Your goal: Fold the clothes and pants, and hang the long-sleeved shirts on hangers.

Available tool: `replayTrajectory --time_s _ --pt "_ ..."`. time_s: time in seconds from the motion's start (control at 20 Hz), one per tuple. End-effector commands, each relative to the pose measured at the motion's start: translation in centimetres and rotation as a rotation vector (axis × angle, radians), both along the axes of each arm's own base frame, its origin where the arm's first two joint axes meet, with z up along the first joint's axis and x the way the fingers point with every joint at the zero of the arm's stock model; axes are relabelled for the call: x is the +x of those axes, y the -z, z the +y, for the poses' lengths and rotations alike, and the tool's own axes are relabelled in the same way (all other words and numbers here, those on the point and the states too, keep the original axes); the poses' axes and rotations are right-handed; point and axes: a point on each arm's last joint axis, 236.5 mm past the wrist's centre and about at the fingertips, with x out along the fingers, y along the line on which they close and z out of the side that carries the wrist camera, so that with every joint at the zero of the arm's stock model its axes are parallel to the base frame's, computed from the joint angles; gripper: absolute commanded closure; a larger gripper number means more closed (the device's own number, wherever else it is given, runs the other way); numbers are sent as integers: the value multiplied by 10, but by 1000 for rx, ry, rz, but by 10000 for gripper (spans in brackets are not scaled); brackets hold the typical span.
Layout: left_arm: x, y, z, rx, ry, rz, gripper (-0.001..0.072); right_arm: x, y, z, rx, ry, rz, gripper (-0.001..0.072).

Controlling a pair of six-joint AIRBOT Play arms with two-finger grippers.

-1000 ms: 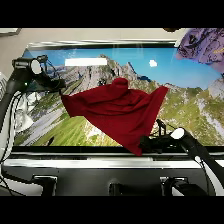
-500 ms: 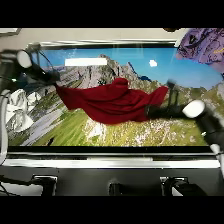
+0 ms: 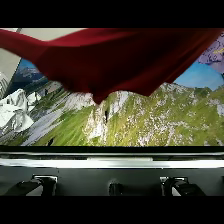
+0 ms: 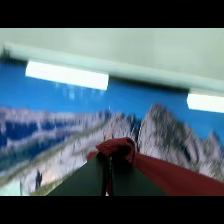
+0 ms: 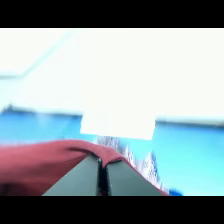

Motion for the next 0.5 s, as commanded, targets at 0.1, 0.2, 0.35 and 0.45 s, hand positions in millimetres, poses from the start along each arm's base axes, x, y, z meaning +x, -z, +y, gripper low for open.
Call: replayTrajectory --time_s 0.1,0.2,0.35,0.45 --pt "-126 -74 14 -16 -7 -274 694 -83 -35 -35 15 116 -101 685" --pt "-125 -73 14 -16 -7 -270 695 -63 -18 -33 17 115 -30 685" --pt "-79 -40 10 -16 -9 -155 696 2 46 -26 16 121 222 685" --pt "-24 4 5 4 -10 -16 695 55 107 -21 6 130 437 684"
